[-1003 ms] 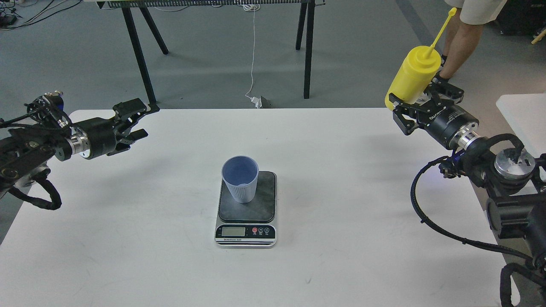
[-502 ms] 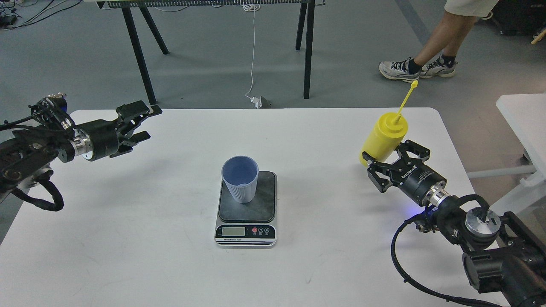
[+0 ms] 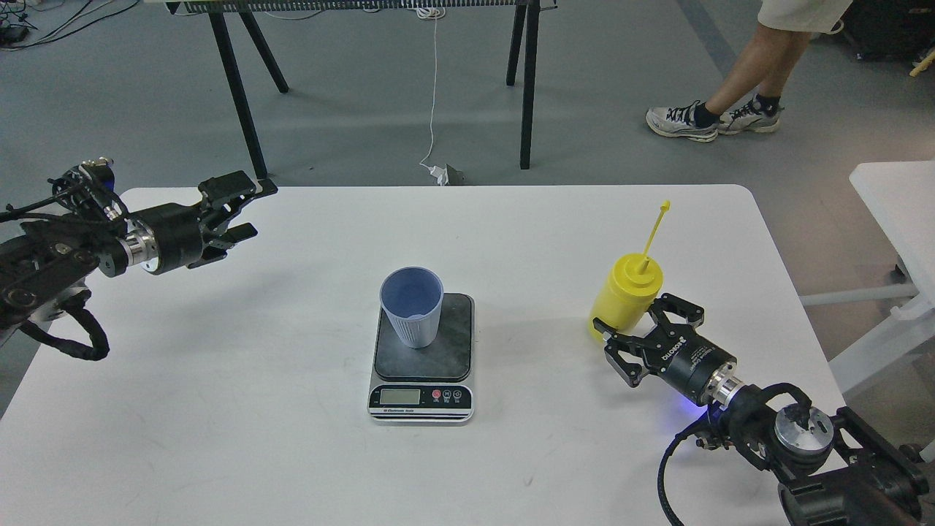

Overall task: Pour seasoning into cup on scale with both arms
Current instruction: 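Lower the yellow bottle back onto the table, then open the right gripper to release the bottle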

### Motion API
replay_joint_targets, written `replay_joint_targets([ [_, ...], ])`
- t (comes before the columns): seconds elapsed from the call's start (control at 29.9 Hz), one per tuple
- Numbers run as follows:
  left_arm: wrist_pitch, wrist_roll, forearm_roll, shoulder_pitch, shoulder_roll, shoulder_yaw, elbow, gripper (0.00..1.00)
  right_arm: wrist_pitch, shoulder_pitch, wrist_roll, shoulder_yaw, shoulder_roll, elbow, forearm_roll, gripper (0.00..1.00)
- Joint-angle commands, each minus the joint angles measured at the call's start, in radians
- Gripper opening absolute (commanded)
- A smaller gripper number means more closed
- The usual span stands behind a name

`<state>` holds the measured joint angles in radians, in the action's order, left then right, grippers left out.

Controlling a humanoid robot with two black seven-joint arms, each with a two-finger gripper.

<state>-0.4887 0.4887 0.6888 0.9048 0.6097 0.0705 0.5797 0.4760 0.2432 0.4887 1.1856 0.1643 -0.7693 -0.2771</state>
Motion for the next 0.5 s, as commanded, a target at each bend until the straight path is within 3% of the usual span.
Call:
replay_joint_targets([
  [0.0, 0.0, 0.0, 0.0, 0.0, 0.001, 0.0, 0.0, 0.99, 0.009, -0.002, 0.0, -0.011, 0.0, 0.001, 0.001, 0.16],
  [0.3, 0.0, 0.0, 0.0, -0.003, 0.001, 0.0, 0.0, 0.99, 0.009, -0.002, 0.0, -0.012, 0.001, 0.004, 0.003, 0.39],
  [0.37, 0.0, 0.0, 0.0, -0.003, 0.001, 0.0, -0.001, 0.99, 0.009, -0.004, 0.0, -0.012, 0.001, 0.005, 0.004, 0.52],
  [0.47, 0.0, 0.0, 0.0, -0.003, 0.001, 0.0, 0.0, 0.99, 0.009, -0.008, 0.0, -0.011, 0.0, 0.005, 0.004, 0.58],
])
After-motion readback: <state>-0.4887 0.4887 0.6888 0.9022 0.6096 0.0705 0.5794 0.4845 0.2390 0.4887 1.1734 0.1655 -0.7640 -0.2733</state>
